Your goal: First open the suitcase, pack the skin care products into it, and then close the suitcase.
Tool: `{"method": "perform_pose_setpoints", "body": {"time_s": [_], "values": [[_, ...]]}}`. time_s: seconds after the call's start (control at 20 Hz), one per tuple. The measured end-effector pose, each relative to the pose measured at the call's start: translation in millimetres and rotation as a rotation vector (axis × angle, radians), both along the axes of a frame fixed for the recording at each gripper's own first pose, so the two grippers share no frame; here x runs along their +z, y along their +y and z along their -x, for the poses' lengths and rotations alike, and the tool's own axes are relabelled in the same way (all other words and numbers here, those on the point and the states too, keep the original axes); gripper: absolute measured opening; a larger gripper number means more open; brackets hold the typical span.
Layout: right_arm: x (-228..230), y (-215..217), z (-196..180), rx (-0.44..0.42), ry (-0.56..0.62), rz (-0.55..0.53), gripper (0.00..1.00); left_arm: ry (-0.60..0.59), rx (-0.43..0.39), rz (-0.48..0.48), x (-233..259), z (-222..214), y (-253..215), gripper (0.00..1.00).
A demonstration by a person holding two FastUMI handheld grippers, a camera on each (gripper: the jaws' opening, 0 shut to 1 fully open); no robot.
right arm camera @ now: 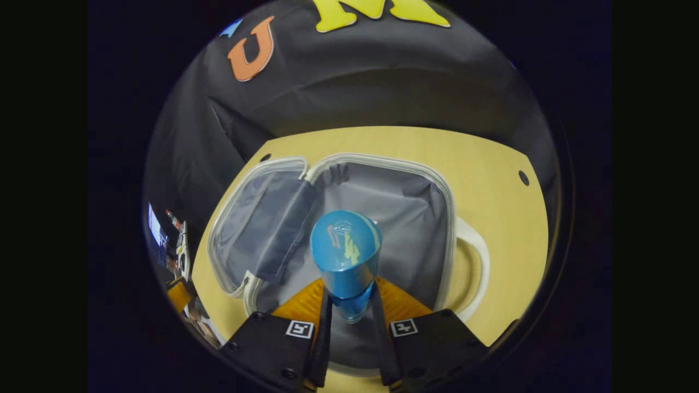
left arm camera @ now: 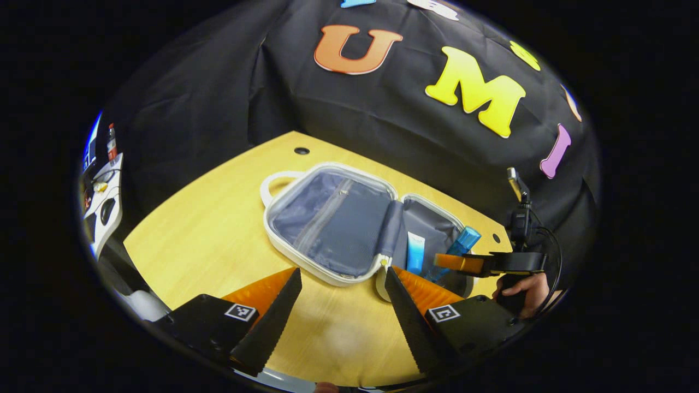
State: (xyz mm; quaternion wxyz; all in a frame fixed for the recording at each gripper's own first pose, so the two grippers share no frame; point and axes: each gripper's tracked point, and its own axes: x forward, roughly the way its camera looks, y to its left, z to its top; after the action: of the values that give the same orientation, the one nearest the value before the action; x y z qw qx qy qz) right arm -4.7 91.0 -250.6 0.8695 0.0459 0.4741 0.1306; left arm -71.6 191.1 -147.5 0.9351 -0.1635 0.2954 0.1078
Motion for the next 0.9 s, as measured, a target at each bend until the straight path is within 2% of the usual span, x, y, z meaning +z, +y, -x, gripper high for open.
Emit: {"method": "perform_pose_setpoints", "body": {"time_s": [0.1,0.25,0.4,0.55,0.75,0.8,0.85,0.9], "values": [[-6.9,-4.7,0.9,-0.071,0.045,0.000,0.34,-0.081,0.000,-0.061,21.4,-6.0,10.3,0.99],[-9.4,-5.2,-6.4,-0.111,0.048,0.013,0.34,-0.217,-0.019,-0.155,63.3,-14.9,17.4,0.98],[-10.3,-8.4,-16.2,-0.176,0.071,0.020,0.34,-0.298,-0.056,-0.215,93.3,-18.8,15.4,0.98],[-19.7,-12.9,-23.7,-0.246,0.124,0.035,0.31,-0.364,-0.089,-0.234,115.9,-19.8,11.5,0.98],[-38.7,-22.2,-21.8,-0.346,0.212,0.061,0.35,-0.365,-0.075,-0.249,121.4,-22.6,21.7,0.98],[-37.5,-22.0,-22.7,-0.353,0.215,0.063,0.32,-0.363,-0.073,-0.234,119.9,-23.2,23.0,0.98],[-37.6,-22.2,-24.8,-0.347,0.213,0.074,0.37,-0.359,-0.070,-0.215,115.2,-24.9,26.5,0.98],[-36.5,-21.2,-25.3,-0.334,0.201,0.083,0.34,-0.350,-0.069,-0.193,109.3,-26.0,28.5,0.98]]}}
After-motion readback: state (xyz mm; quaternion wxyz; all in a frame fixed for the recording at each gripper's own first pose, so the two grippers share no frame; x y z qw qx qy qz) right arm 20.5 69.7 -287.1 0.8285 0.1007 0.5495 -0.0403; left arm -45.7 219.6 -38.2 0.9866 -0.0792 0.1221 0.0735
